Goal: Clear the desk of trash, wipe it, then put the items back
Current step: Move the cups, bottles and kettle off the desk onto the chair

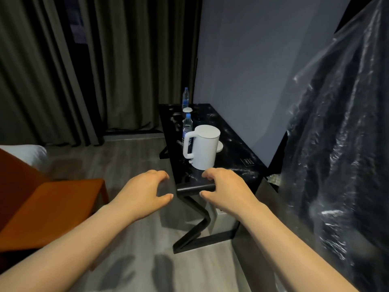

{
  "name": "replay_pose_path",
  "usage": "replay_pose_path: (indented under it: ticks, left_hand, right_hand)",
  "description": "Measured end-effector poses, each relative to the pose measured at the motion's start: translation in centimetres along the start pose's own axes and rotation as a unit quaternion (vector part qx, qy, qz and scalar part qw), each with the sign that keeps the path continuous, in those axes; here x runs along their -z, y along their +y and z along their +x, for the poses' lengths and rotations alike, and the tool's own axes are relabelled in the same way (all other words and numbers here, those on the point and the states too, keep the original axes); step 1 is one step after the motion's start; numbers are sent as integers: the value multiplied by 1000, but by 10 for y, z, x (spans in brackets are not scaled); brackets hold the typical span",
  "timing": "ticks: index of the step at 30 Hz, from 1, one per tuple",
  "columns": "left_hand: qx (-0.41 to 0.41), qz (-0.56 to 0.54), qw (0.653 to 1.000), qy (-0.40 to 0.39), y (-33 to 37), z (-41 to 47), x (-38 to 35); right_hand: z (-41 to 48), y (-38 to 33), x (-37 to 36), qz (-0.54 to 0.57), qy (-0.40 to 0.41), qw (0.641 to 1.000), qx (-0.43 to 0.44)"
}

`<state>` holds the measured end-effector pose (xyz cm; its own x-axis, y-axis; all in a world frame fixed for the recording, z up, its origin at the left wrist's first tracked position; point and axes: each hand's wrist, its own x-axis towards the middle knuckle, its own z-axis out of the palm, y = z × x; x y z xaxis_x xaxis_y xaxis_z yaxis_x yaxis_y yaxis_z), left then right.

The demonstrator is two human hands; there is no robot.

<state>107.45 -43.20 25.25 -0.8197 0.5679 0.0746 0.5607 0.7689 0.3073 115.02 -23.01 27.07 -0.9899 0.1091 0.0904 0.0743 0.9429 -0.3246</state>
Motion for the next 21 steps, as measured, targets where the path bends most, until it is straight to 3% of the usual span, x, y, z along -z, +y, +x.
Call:
replay_pose_path:
  ticks: [21]
  left_hand:
    - [7,-19,1000,-24,-94,281,-5]
  right_hand:
    - [290,68,-17,18,-23,1000,-8]
